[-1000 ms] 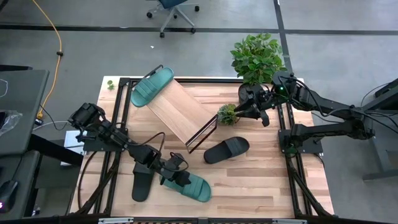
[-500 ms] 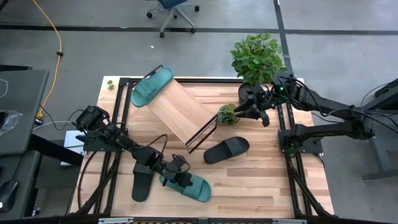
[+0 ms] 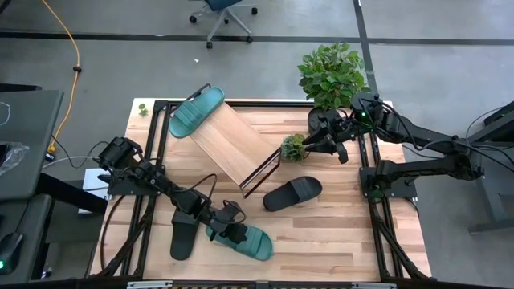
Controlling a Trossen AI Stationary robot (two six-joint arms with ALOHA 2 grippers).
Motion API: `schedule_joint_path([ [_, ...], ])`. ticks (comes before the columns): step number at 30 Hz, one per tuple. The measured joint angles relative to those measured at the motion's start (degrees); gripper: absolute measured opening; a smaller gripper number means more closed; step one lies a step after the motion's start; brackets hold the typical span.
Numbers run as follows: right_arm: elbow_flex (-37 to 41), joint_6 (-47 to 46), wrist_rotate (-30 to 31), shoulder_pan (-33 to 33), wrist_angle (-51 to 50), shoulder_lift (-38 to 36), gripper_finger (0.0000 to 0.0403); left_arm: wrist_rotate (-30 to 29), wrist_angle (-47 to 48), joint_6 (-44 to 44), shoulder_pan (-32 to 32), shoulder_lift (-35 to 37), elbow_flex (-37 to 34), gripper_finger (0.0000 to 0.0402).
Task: Pick and place slippers onto the shelf
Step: Put the green pair of slippers on the shelf
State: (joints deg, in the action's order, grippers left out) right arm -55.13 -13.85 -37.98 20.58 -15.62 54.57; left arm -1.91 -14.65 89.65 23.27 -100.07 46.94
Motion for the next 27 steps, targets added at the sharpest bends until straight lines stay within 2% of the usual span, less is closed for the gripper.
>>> schedule_joint_path([
  [5, 0.00, 0.00, 0.00, 0.01, 0.00, 0.00, 0.0119, -0.01, 0.06, -0.06, 0.00, 0.00, 0.00, 0.0018],
  [7, 0.00, 0.00, 0.00, 0.01, 0.00, 0.00, 0.0119, 0.00, 0.03, -0.73, 0.00, 0.00, 0.00, 0.0008],
  [12, 0.00, 0.00, 0.00, 0.02, 0.00, 0.00, 0.0119, -0.02, 0.02, -0.87, 0.00, 0.00, 0.00, 0.0025],
  [15, 0.00, -0.03, -0.01, 0.00, 0.00, 0.00, 0.0119, 0.20, -0.46, -0.87, 0.02, 0.00, 0.00, 0.0021],
  [18, 0.00, -0.07, -0.09, 0.00, 0.00, 0.00, 0.0119, 2.75, -2.33, -1.92, 0.00, 0.00, 0.00, 0.0007],
  [23, 0.00, -0.02, -0.17, 0.00, -0.02, 0.00, 0.0119, 7.98, -4.02, -2.35, 0.07, 0.17, 0.00, 0.0007],
  [27, 0.00, -0.02, -0.23, 0.02, -0.02, 0.00, 0.0119, 9.25, -5.25, -2.83, 0.56, 1.24, 0.48, 0.0005],
])
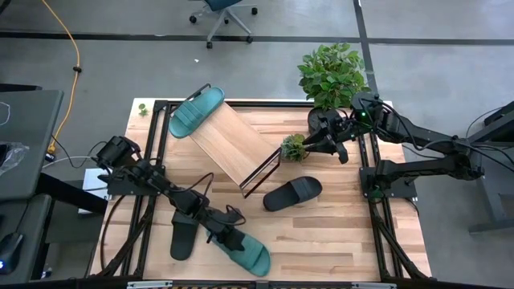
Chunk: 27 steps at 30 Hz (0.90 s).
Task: Pick and place slippers onto the shelf
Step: Put the green pair of slippers on the shelf
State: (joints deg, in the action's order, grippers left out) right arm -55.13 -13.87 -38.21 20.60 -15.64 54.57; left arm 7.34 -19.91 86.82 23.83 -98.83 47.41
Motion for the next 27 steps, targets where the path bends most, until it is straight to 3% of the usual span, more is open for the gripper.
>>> schedule_joint_path([
  [8, 0.00, -0.18, -0.29, -0.01, 0.01, 0.01, 0.0119, 2.80, 7.25, -4.12, 0.73, 5.51, 4.03, 0.0002],
  [20, 0.02, -1.50, -2.56, -0.38, -0.12, 1.15, 0.0119, 3.50, 45.24, -14.65, 0.53, 13.71, 20.61, 0.0001],
  [27, -0.04, -1.33, -2.54, -1.25, 1.22, 2.47, 0.0119, -1.32, 73.85, -19.81, 0.27, 16.14, 34.02, 0.0000],
])
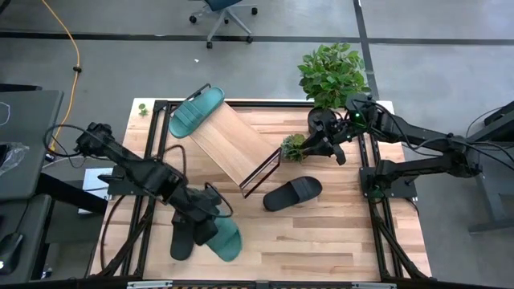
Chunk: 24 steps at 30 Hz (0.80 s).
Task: Pick and place slippers onto the shelf
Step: Put the green pair of slippers on the shelf
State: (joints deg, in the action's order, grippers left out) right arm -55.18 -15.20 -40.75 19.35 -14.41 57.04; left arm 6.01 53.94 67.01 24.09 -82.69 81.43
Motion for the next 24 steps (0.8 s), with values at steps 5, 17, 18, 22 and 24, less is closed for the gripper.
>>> schedule_joint_path([
  [5, 0.07, -0.36, 0.15, -0.60, 0.42, 0.80, 0.0119, -1.61, 14.93, -7.46, -2.82, 0.59, 9.48, 0.0000],
  [17, 0.07, -3.08, 7.01, -1.16, 1.92, 1.81, 0.0119, 5.84, 34.17, -41.34, -17.66, 0.41, 18.40, 0.0000],
  [18, 0.07, -3.60, 8.21, -1.16, 2.15, 1.79, 0.0119, 7.11, 35.49, -44.63, -18.76, 0.40, 18.40, 0.0000],
  [22, 0.07, -5.46, 12.63, -1.16, 2.45, 1.81, 0.0119, 9.91, 36.01, -55.58, -22.84, 0.37, 18.36, 0.0000],
  [24, 0.07, -6.18, 14.82, -1.16, 2.63, 1.81, 0.0119, 10.03, 36.10, -60.02, -24.67, 0.35, 18.38, 0.0000],
])
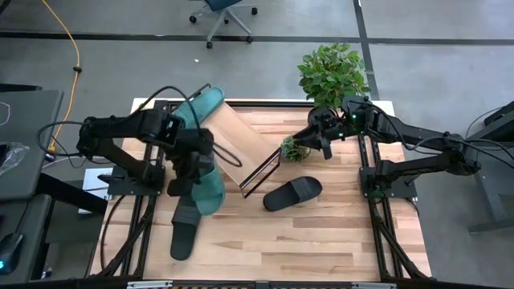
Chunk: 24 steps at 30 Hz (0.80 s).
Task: Pick and place slippers onto the shelf
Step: Put the green pair of slippers on the shelf
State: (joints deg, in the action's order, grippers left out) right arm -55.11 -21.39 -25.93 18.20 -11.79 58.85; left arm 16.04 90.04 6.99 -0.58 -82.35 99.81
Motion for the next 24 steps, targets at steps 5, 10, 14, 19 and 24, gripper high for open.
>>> schedule_joint_path([
  [5, 0.00, -1.76, 3.60, 0.00, 0.60, 0.00, 0.0119, 0.31, -0.02, -9.66, -4.34, 0.00, 0.04, 0.0000],
  [10, 0.00, -2.19, 5.90, -0.32, 1.10, 0.00, 0.0119, -0.08, 0.00, -16.33, -8.17, 0.00, 0.04, 0.0000],
  [14, 0.00, -2.72, 6.27, -0.37, 1.55, 0.00, 0.0119, -0.29, -0.02, -23.01, -11.40, 0.00, 0.02, 0.0000],
  [19, 0.00, -3.16, 6.50, -0.37, 2.00, 0.00, 0.0119, -0.86, -0.02, -31.80, -15.12, 0.00, 0.02, 0.0000],
  [24, 0.00, -3.24, 8.99, -0.37, 1.96, 0.00, 0.0119, -1.85, -0.01, -40.98, -18.35, -0.02, 0.00, 0.0000],
])
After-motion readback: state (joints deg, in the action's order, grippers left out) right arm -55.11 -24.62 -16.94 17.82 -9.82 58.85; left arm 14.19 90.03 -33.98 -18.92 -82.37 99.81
